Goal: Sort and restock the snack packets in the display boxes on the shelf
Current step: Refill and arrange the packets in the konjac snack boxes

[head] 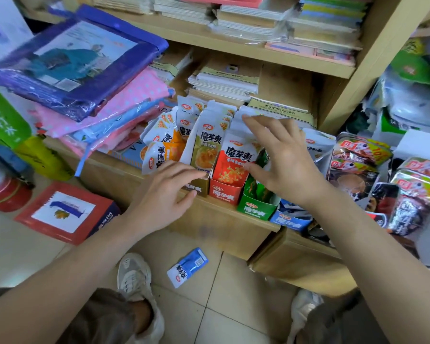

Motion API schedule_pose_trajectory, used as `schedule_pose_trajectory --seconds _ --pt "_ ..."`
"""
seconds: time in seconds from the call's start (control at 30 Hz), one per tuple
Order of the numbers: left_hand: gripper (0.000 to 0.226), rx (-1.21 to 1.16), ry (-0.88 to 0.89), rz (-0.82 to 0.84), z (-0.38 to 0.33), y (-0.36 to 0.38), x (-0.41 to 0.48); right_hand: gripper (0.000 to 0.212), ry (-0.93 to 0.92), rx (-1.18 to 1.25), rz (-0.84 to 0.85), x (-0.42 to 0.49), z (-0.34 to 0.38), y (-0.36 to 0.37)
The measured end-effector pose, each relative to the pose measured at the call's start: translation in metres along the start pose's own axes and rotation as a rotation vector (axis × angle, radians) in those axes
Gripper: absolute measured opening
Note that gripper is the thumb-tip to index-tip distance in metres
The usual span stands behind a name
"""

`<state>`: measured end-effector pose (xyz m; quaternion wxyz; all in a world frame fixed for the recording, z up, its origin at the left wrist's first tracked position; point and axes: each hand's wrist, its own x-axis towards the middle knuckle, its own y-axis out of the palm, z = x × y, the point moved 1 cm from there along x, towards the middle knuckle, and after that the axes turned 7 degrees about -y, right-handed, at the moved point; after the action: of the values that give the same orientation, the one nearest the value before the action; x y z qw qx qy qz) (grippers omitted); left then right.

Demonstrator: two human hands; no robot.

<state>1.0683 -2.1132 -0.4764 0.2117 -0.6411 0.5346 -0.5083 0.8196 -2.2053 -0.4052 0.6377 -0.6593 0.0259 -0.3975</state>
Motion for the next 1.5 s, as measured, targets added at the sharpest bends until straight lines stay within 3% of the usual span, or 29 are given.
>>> schedule_pose_trajectory --seconds 0.1,0.2,0.27,0.4,0.5,0.6,0.67,0.77,1.03,1.13,1.23,1.33,1.5 --pt "0.026 -0.057 0.052 -0.111 -0.002 0.009 -0.020 0.055 -0.053 -0.057 -0.132 -0.011 0.016 0.000" --pt "0.024 -0.048 0.018 0.021 0.011 0.040 -0.059 0.037 -0.133 -0.056 -0.138 -0.029 0.036 0.015" --pt "0.027 -0.027 -0.108 0.223 0.028 0.068 -0.087 0.044 -0.133 -0.064 -0.026 -0.045 0.046 0.034" --pt "0.018 -0.050 -0.465 0.630 0.074 0.131 -0.136 0.080 -0.066 -0.259 0.262 -0.069 0.055 0.068" --pt "0.016 -0.127 -0.726 0.686 0.090 0.177 -0.164 0.087 -0.045 -0.345 0.337 -0.078 0.061 0.081" --pt "0.041 -0.147 -0.919 0.669 0.100 0.225 -0.185 0.085 -0.009 -0.378 0.344 -0.083 0.065 0.090" --pt "0.046 -0.129 -0.984 0.665 0.106 0.258 -0.195 0.083 0.019 -0.391 0.338 -0.083 0.067 0.095" --pt "0.053 -0.056 -1.028 0.646 0.113 0.298 -0.200 0.078 0.040 -0.384 0.306 -0.085 0.065 0.101" --pt "0.070 0.258 -0.973 0.708 0.134 0.351 -0.217 0.038 0.021 -0.173 0.147 -0.088 0.051 0.108" --pt "0.066 0.117 -1.118 0.681 0.140 0.349 -0.225 0.036 -0.007 -0.180 0.144 -0.089 0.048 0.110" --pt "0.020 -0.122 -1.136 0.667 0.139 0.336 -0.221 0.037 -0.005 -0.165 0.151 -0.090 0.047 0.110" --pt "0.028 -0.284 -1.012 0.726 0.130 0.310 -0.206 0.044 -0.010 -0.132 0.184 -0.088 0.049 0.106" --pt "0.021 -0.435 -0.869 0.633 0.114 0.233 -0.169 0.061 0.003 -0.029 0.215 -0.086 0.053 0.089"
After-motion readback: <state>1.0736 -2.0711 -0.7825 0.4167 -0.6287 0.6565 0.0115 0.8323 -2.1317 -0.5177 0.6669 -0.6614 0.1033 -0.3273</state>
